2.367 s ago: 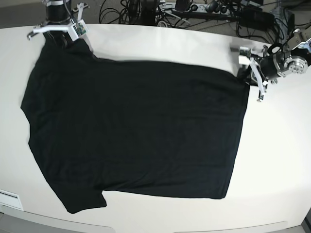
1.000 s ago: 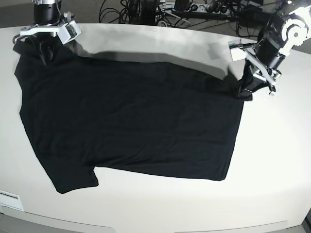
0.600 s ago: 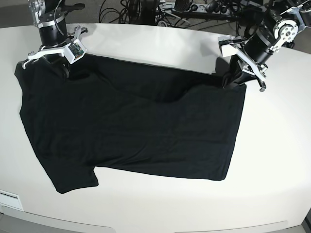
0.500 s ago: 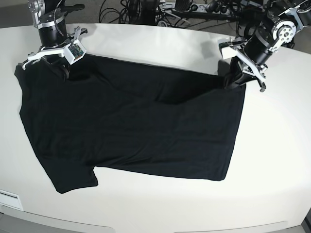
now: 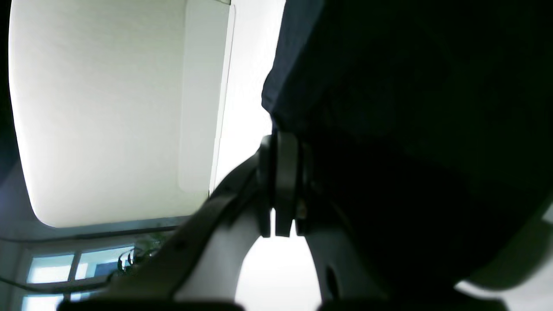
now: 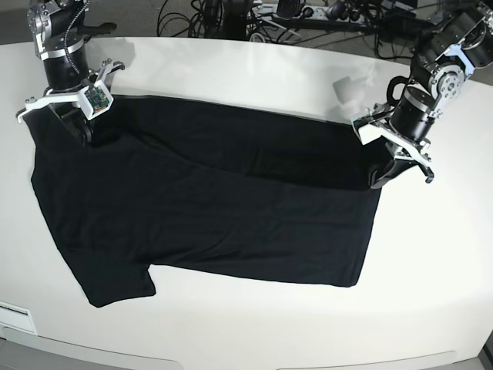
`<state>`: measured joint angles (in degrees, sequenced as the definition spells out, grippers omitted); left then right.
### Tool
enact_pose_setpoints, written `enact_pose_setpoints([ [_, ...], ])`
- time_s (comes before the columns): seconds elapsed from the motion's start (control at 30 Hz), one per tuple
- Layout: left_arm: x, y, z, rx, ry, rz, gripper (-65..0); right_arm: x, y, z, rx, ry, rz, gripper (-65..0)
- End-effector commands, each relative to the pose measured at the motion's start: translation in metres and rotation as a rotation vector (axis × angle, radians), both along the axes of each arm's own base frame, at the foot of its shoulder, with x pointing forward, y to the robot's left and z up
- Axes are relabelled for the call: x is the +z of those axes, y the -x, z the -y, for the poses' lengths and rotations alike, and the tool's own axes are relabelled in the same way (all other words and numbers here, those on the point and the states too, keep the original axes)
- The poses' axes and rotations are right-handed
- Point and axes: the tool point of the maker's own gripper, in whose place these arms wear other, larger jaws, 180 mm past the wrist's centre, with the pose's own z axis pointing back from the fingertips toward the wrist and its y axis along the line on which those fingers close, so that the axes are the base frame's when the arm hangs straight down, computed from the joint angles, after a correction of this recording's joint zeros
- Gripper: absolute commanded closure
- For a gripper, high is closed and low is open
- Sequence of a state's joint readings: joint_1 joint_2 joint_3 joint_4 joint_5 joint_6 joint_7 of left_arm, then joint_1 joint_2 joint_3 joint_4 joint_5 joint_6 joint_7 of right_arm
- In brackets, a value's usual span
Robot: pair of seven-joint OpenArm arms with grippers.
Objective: Fold the T-shirt properly
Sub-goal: 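Lift and lay the collar edge back down, smoothing the shirt flat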
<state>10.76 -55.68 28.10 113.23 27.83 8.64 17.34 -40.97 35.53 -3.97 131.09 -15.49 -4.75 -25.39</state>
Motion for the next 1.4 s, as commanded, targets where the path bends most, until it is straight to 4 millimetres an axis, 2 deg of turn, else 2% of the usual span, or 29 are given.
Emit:
enact_pose_setpoints([
  [0.0,0.017,-0.007,-0.001,-0.003,0.009,0.063,0.0,0.001,-0.005,0.004,0.007,0.016,0.013,0.0],
  [0.1,0.016,-0.007,0.0,0.007,0.028,0.055,0.0,-0.02,-0.015,0.016,-0.012,0.018,-0.031,0.0],
  [0.2,0.015,-0.007,0.001,0.009,0.034,0.051,0.0,-0.029,-0.025,0.024,-0.032,0.002,-0.046,0.0],
  [0.6,0.002,-0.03,-0.018,0.06,0.052,0.049,0.0,-0.018,-0.046,0.002,0.055,-0.109,-0.018,0.0],
  [0.77,0.002,-0.034,-0.012,0.064,0.101,0.05,0.0,-0.017,-0.051,0.003,0.061,-0.108,-0.008,0.0],
  [0.9,-0.002,-0.033,-0.001,0.083,0.2,0.019,0.0,-0.03,-0.055,0.004,0.062,-0.185,-0.03,0.0],
  [0.97,0.001,-0.036,0.002,0.109,0.251,0.035,-1.6,-0.035,-0.062,0.012,0.039,-0.197,-0.034,-17.3],
  [1.0,0.006,-0.04,0.0,0.138,0.282,0.058,-9.1,-0.036,-0.067,0.017,0.021,-0.189,-0.033,-25.9],
  [1.03,0.012,-0.043,-0.005,0.176,0.309,0.088,-16.0,-0.032,-0.071,0.024,-0.017,-0.184,-0.015,-30.7],
  [1.07,0.017,-0.047,-0.009,0.208,0.329,0.118,-21.6,-0.027,-0.075,0.033,-0.071,-0.184,0.014,-31.3],
  [1.1,0.021,-0.049,-0.014,0.246,0.343,0.142,-24.9,-0.02,-0.078,0.042,-0.121,-0.188,0.054,-30.5],
  [1.13,0.025,-0.05,-0.02,0.283,0.357,0.165,-25.4,-0.013,-0.08,0.048,-0.16,-0.195,0.095,-26.8],
  [1.17,0.029,-0.051,-0.025,0.32,0.376,0.194,-24.4,-0.007,-0.08,0.052,-0.191,-0.199,0.126,-19.8],
  [1.2,0.033,-0.051,-0.03,0.35,0.392,0.218,-19.5,-0.002,-0.08,0.056,-0.216,-0.202,0.145,-10.2],
  [1.23,0.035,-0.051,-0.033,0.371,0.403,0.233,-10.1,0.0,-0.08,0.058,-0.234,-0.205,0.152,0.0],
  [1.27,0.035,-0.051,-0.035,0.382,0.413,0.231,0.0,0.001,-0.079,0.057,-0.242,-0.206,0.146,0.0],
  [1.37,0.028,-0.05,-0.033,0.373,0.398,0.196,0.0,-0.009,-0.076,0.043,-0.166,-0.198,0.078,0.0],
])
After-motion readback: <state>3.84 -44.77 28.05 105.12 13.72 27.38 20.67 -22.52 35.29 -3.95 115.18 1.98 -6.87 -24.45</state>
